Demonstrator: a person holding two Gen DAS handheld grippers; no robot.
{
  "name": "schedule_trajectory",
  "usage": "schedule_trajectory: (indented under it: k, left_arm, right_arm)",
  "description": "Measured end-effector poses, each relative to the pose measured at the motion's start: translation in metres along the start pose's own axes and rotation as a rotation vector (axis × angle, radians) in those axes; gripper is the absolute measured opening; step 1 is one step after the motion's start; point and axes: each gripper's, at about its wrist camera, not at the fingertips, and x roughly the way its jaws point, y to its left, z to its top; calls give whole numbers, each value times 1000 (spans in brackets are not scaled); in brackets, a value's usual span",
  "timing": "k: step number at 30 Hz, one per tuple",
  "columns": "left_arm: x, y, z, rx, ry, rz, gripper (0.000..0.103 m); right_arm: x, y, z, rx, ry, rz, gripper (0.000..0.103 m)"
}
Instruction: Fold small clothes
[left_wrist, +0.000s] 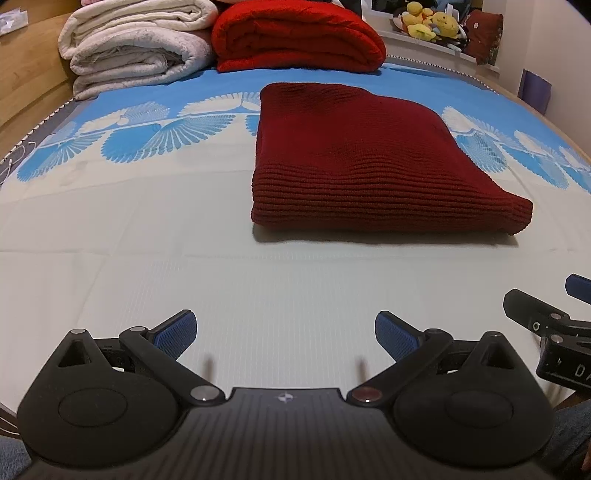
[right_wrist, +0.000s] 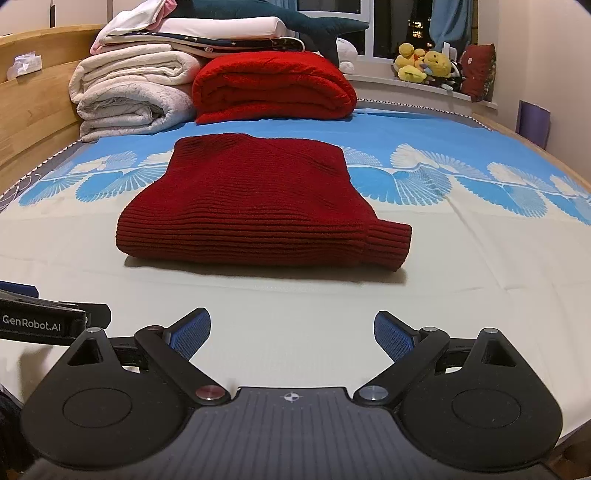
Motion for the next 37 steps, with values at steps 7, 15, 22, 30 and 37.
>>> schedule_trajectory:
  k: [7,15,22,30,37]
  left_arm:
    - [1,-1,-1,2,2,-1,103]
    - [2,-3,-1,7,3,3,103]
    - [1,-5,-2,9,4,6,103]
    - [1,-6,-1,17,3,9,103]
    - [-2,-8,-3,29,-14,9,103]
  right_arm:
    - [0,0,-1,-9,-2,3,96]
    - [0,0,-1,-8,-2,2,96]
    - [0,0,-1,-9,-2,3,96]
    - [0,0,-1,-9,-2,3,96]
    - [-1,0,-1,-5,-4,17,96]
